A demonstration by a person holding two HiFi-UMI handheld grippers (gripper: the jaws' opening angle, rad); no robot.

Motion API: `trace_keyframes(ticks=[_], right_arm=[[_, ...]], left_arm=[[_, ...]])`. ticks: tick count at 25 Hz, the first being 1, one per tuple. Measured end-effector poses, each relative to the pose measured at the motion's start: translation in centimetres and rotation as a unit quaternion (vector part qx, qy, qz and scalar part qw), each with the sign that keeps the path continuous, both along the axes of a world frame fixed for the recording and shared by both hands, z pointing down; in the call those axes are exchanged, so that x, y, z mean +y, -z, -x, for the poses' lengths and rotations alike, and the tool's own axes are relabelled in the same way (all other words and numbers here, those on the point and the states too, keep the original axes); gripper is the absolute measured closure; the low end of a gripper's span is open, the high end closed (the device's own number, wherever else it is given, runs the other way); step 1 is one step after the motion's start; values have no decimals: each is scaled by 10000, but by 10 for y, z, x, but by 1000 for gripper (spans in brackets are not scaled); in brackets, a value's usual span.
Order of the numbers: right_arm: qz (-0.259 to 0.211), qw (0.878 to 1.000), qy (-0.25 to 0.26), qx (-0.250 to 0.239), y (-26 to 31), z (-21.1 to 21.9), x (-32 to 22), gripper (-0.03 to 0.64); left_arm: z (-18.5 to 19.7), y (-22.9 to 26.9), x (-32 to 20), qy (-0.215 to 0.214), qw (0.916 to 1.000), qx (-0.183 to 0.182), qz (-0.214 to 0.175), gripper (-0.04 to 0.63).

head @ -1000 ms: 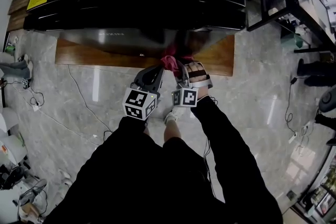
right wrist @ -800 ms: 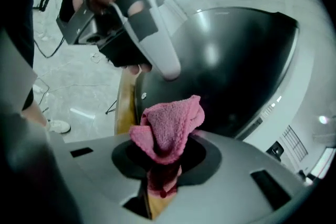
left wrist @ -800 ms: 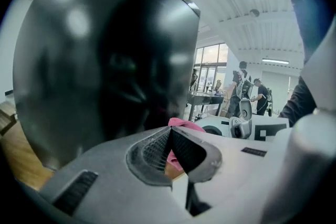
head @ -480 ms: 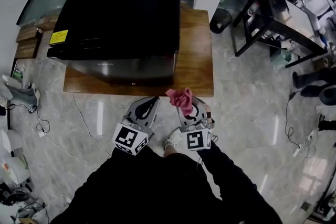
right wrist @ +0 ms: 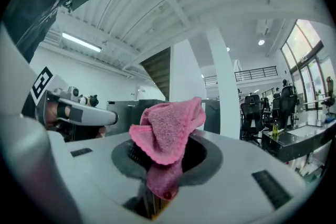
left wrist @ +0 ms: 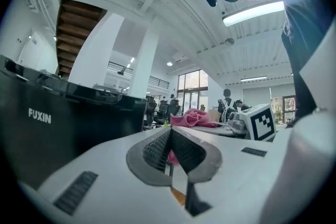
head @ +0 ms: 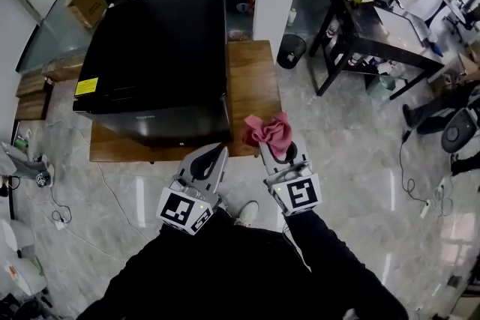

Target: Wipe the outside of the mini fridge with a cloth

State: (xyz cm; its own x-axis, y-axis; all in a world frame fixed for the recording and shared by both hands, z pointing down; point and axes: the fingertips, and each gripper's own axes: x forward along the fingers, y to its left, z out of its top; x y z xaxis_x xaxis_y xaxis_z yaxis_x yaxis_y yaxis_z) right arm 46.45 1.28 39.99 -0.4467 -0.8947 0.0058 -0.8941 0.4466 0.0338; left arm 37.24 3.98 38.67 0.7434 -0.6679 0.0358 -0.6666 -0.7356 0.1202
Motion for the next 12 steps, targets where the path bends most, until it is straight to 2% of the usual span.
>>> trace_keyframes(ticks=[7, 12], right_arm=[[-170, 9994, -271, -139, 41, -3, -28, 515], [-168, 9993, -241, -232, 53, -6, -53, 515]], left_arm=[[-16, 32, -10, -482, 9981, 146, -357, 589], [-21, 39, -23, -705, 9964, 351, -327, 589]])
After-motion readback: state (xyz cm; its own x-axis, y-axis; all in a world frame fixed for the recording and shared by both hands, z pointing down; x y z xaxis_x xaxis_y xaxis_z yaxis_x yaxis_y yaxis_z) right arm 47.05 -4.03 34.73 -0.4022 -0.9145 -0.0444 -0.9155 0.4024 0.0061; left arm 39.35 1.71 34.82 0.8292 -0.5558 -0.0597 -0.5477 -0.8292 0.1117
